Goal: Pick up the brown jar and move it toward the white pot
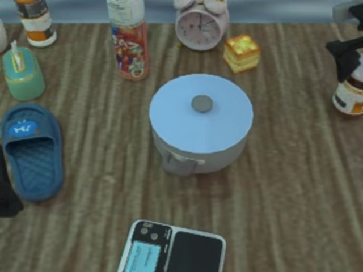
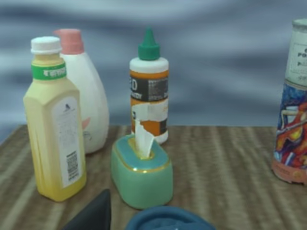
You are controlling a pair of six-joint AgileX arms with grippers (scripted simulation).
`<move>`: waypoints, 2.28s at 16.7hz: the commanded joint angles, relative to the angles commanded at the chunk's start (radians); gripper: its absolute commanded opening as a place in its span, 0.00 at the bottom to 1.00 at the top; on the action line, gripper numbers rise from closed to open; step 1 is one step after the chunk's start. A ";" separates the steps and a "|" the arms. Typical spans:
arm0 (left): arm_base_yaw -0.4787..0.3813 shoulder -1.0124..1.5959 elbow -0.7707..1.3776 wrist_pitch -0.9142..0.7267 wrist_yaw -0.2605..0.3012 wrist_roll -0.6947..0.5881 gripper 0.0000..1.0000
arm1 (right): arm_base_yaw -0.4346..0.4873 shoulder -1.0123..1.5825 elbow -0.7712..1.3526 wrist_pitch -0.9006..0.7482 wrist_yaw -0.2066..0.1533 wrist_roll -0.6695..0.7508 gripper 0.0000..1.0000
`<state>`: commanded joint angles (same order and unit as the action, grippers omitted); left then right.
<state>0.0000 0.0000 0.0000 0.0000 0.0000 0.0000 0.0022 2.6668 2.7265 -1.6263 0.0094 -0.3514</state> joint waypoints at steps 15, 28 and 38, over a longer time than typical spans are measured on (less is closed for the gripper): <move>0.000 0.000 0.000 0.000 0.000 0.000 1.00 | 0.002 -0.103 -0.334 0.228 -0.001 0.002 0.70; 0.000 0.000 0.000 0.000 0.000 0.000 1.00 | 0.002 -0.103 -0.334 0.228 -0.001 0.002 0.00; 0.000 0.000 0.000 0.000 0.000 0.000 1.00 | 0.003 -0.222 -0.450 0.223 -0.003 0.005 0.00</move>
<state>0.0000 0.0000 0.0000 0.0000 0.0000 0.0000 0.0052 2.4449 2.2764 -1.4029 0.0060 -0.3469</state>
